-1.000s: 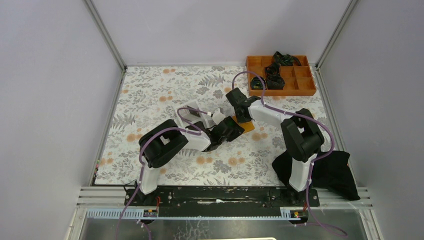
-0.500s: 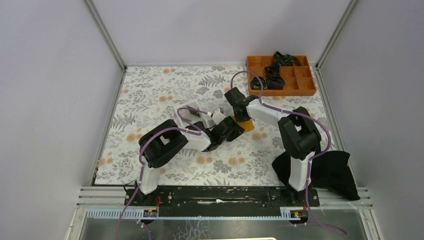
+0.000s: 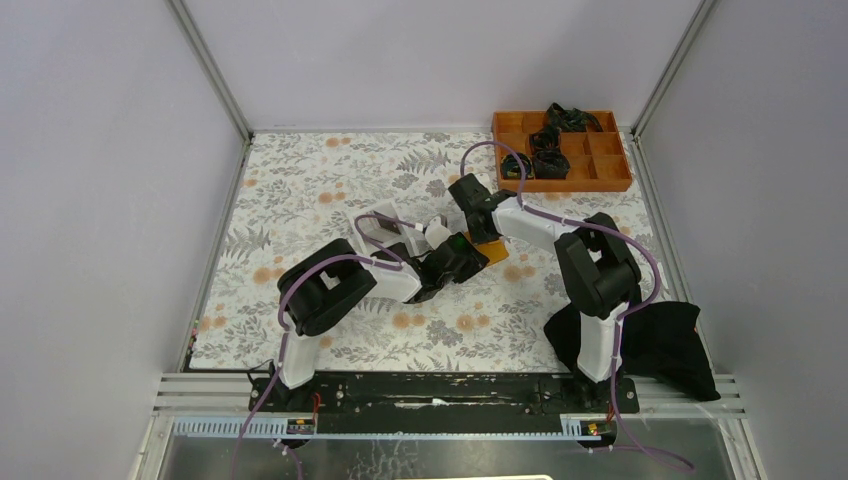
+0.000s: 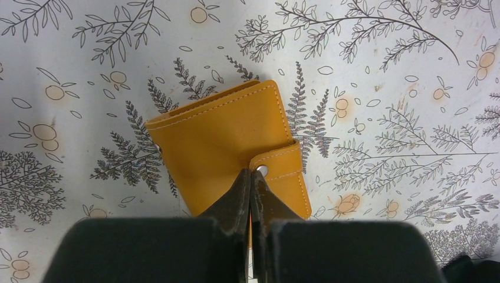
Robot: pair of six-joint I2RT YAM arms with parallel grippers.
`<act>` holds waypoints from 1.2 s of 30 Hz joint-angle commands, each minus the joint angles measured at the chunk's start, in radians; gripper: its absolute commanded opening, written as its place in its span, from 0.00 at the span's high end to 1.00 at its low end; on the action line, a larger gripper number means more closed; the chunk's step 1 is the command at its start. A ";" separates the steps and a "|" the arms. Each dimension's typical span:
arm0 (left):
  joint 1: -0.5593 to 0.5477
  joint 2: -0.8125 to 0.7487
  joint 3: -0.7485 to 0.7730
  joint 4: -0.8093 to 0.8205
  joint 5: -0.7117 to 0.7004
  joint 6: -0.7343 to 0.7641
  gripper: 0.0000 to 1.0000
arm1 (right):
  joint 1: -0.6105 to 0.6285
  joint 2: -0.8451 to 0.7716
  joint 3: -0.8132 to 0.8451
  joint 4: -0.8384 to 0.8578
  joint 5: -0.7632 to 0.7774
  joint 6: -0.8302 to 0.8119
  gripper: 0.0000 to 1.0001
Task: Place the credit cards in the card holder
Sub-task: Close the card holder at the center of the board.
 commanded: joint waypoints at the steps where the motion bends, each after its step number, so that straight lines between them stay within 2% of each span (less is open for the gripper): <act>1: -0.003 0.174 -0.098 -0.507 0.023 0.098 0.54 | -0.009 -0.005 -0.002 0.011 -0.048 0.021 1.00; 19: -0.003 0.177 -0.089 -0.517 0.020 0.096 0.54 | -0.017 -0.072 -0.038 0.004 -0.017 0.030 1.00; 36: -0.003 0.180 -0.087 -0.519 0.021 0.097 0.54 | -0.040 -0.059 -0.056 0.022 -0.047 0.033 1.00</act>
